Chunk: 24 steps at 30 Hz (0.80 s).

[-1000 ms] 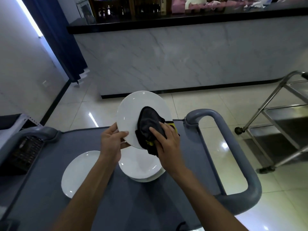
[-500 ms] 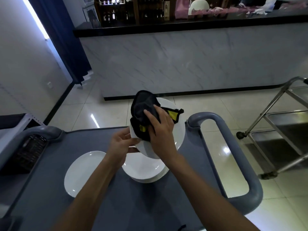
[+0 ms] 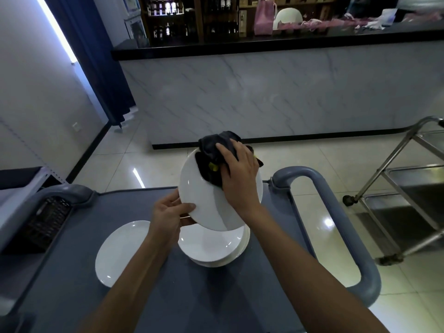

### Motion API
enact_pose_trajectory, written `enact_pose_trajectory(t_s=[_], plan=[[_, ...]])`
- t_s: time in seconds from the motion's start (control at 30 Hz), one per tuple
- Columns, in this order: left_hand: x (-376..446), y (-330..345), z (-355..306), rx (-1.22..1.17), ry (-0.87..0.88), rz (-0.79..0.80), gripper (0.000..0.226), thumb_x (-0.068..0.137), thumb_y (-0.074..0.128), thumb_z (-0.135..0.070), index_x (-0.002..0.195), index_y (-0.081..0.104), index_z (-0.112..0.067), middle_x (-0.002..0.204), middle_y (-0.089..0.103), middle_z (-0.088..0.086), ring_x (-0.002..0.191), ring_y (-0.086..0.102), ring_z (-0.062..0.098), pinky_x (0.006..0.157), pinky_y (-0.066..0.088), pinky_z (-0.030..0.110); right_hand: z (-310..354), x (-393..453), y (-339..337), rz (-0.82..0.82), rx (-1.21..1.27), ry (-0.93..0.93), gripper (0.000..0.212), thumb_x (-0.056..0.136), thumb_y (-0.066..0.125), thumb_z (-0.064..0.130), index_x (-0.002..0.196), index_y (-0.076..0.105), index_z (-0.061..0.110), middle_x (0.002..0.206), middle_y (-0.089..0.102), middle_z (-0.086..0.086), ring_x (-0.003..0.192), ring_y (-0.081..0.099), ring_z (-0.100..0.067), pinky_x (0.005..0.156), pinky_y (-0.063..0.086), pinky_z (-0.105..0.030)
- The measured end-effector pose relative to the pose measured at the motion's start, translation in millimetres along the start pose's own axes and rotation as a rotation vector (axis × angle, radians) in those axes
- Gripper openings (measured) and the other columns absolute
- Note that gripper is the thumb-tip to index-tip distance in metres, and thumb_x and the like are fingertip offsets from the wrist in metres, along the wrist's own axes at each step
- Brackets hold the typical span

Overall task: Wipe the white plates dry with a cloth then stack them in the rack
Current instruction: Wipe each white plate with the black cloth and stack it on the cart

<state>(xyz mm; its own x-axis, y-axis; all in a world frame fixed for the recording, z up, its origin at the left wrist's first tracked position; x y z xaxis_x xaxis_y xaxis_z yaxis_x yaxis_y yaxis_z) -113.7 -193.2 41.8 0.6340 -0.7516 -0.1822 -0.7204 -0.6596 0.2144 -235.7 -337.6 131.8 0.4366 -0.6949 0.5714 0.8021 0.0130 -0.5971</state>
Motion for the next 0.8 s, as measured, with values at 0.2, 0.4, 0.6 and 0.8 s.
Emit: enact_pose_trajectory(t_s=[0.2, 0.4, 0.6, 0.8], plan=[[-0.9, -12.1, -20.1, -0.091, 0.077, -0.07, 0.045, 0.084, 0.053, 0.018, 0.116, 0.069, -0.01, 0.099, 0.076, 0.01, 0.079, 0.073, 0.024, 0.061, 0.059, 0.036, -19.9, 0.4, 0.7, 0.017, 0.018, 0.108, 0.047, 0.096, 0.056, 0.008, 0.14, 0.056, 0.021, 0.151, 0.044, -0.01, 0.142, 0.035, -0.032, 0.113, 0.03, -0.055], [-0.6, -20.5, -24.9, -0.148, 0.092, -0.147, 0.046, 0.085, 0.053, 0.018, 0.12, 0.067, -0.008, 0.102, 0.075, 0.011, 0.083, 0.071, 0.025, 0.065, 0.061, 0.039, -21.1, -16.7, 6.7, 0.055, 0.03, 0.115, 0.048, 0.095, 0.057, 0.006, 0.141, 0.055, 0.021, 0.151, 0.043, -0.009, 0.141, 0.034, -0.03, 0.114, 0.031, -0.053], [2.4, -25.8, -21.1, -0.167, 0.1, -0.195, 0.043, 0.087, 0.055, 0.014, 0.115, 0.07, -0.016, 0.106, 0.075, 0.009, 0.092, 0.071, 0.029, 0.078, 0.061, 0.047, -7.1, -57.5, 20.1, 0.117, 0.003, 0.152, 0.05, 0.098, 0.053, 0.007, 0.145, 0.051, 0.025, 0.156, 0.037, -0.006, 0.146, 0.027, -0.027, 0.114, 0.029, -0.051], [3.2, -25.6, -21.1, -0.146, 0.112, -0.208, 0.041, 0.092, 0.056, 0.008, 0.128, 0.064, -0.01, 0.112, 0.074, 0.013, 0.099, 0.072, 0.034, 0.075, 0.062, 0.042, 26.6, -86.6, 29.9, 0.085, 0.065, 0.082, 0.049, 0.093, 0.062, 0.003, 0.138, 0.059, 0.021, 0.148, 0.048, -0.012, 0.138, 0.042, -0.035, 0.109, 0.037, -0.055]])
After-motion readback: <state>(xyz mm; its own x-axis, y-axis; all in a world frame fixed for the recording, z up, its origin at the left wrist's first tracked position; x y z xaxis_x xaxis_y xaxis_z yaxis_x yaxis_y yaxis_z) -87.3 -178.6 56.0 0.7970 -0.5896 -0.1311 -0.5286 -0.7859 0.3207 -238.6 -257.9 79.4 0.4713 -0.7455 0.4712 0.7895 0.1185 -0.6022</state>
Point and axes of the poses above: each hand's wrist, its own x-axis towards the middle knuckle, its own y-axis out of the palm, z = x × y, the point moved 10 cm from there along x, towards the middle knuckle
